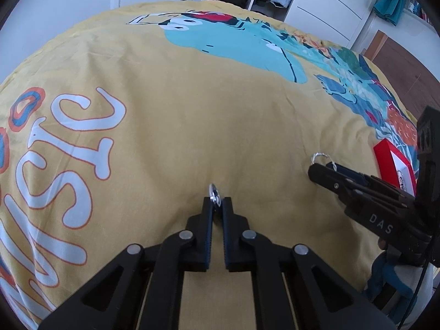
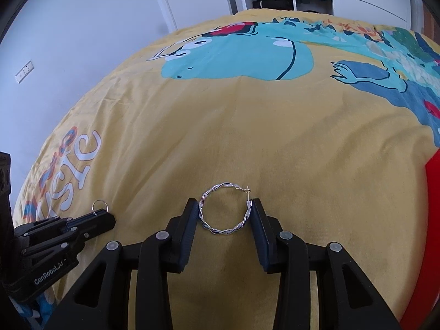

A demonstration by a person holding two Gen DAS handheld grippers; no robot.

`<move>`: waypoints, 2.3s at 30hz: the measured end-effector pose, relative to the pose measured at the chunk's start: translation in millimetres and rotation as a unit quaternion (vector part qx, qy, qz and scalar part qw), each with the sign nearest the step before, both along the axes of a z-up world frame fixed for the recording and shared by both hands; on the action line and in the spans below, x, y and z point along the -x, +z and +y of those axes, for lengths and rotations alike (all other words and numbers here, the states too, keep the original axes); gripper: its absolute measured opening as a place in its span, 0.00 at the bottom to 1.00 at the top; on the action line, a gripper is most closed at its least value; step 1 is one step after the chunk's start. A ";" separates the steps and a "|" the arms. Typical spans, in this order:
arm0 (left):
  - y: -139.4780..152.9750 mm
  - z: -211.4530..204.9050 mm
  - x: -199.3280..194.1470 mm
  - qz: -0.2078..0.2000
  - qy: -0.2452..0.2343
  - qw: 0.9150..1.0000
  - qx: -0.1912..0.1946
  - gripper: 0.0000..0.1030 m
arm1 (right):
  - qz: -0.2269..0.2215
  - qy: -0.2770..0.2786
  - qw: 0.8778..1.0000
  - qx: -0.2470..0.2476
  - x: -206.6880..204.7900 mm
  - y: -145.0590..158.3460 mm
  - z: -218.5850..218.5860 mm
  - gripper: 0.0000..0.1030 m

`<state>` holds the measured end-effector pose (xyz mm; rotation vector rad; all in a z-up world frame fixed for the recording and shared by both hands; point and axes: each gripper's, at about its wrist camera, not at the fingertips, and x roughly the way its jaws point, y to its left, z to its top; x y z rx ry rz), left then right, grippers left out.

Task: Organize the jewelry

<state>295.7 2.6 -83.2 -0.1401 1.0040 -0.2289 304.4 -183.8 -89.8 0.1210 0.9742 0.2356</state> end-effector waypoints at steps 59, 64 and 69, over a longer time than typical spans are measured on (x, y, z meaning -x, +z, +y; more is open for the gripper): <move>12.8 -332.3 82.2 0.031 -0.260 0.965 -0.025 0.07 | 0.028 -0.162 0.985 0.051 163.4 23.5 -279.2 0.38; 9.4 -327.8 79.3 0.046 -0.252 0.967 -0.012 0.07 | 0.028 -0.166 0.984 0.051 167.5 26.1 -279.4 0.45; 17.9 -322.2 82.7 0.041 -0.252 0.967 -0.009 0.13 | 0.024 -0.173 0.983 0.048 172.9 31.3 -280.0 0.46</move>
